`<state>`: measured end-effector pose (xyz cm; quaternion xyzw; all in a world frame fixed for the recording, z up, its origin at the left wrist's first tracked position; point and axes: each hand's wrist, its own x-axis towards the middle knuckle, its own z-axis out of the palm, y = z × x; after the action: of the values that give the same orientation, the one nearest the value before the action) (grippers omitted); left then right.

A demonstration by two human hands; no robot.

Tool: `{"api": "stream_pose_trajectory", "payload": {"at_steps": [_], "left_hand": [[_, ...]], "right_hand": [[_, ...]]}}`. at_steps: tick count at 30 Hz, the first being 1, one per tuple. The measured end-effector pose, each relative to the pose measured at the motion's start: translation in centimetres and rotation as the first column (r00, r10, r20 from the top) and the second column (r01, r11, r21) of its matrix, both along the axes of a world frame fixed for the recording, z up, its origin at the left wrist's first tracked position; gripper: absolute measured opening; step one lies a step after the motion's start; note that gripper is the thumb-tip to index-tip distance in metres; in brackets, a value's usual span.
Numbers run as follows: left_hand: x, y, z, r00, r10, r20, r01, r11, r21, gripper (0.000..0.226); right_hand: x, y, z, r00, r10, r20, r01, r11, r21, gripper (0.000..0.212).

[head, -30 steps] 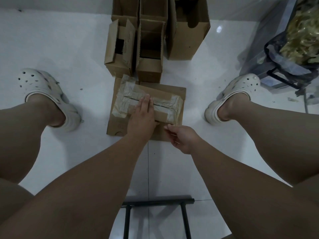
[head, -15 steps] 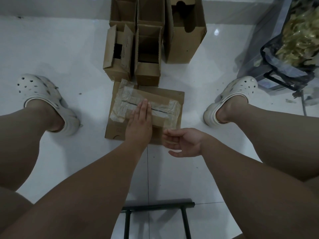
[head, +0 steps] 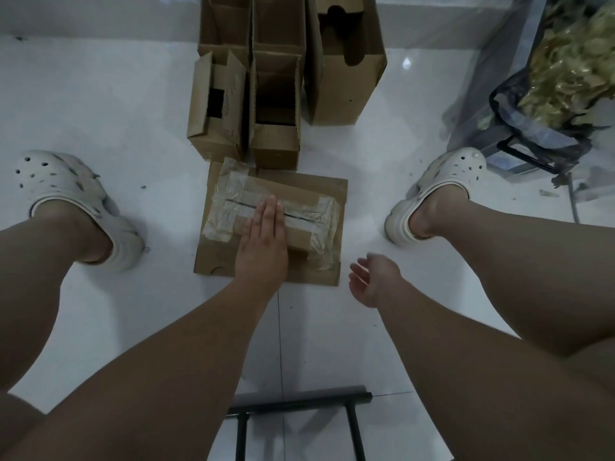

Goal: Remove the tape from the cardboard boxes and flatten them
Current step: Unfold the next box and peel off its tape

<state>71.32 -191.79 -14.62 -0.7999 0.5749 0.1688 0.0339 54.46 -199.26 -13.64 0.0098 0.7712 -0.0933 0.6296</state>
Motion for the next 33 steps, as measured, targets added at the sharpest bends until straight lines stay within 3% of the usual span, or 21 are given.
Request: {"api": "stream_pose_trajectory", "payload": {"at_steps": [3,7,11,16,23,28,33], "left_hand": [[-0.1,-0.2,0.0,1.0,-0.001,-0.026,0.001,1.0,0.001,0.07],[0.1,0.1,0.0,0.999,-0.013,-0.053,0.014,1.0,0.007,0.072],[0.4,0.1,-0.1,0.998,-0.011,-0.057,0.012,1.0,0.011,0.073],[0.0,0.0,0.1,0.999,-0.008,-0.046,0.009,1.0,0.015,0.071],[0.1,-0.1,0.5,0.999,-0.002,-0.051,0.003,0.999,0.032,0.071],[0.0,0.1,0.6,0.998,0.01,-0.06,-0.009,1.0,0.018,0.072],[-0.2,0.3,0.5,0.999,-0.002,-0.045,0.002,1.0,0.002,0.071]], "right_hand": [[1.7,-2.5,0.5,0.986,0.128,0.11,-0.12,0.99,-0.073,0.048],[4.1,-5.0,1.1,0.96,0.222,0.173,-0.197,0.969,-0.149,0.037],[5.3,-6.6,0.8,0.964,0.171,0.205,-0.128,0.97,-0.205,0.019],[5.4,-7.4,0.5,0.963,0.106,0.247,-0.061,0.981,-0.185,0.018],[5.1,-8.3,0.6,0.971,-0.028,0.239,0.029,1.0,-0.001,0.014],[5.2,-8.6,0.9,0.954,0.268,0.136,-0.268,0.963,-0.019,0.023],[6.0,-9.0,1.2,0.817,0.574,0.05,-0.57,0.818,-0.076,0.034]]}}
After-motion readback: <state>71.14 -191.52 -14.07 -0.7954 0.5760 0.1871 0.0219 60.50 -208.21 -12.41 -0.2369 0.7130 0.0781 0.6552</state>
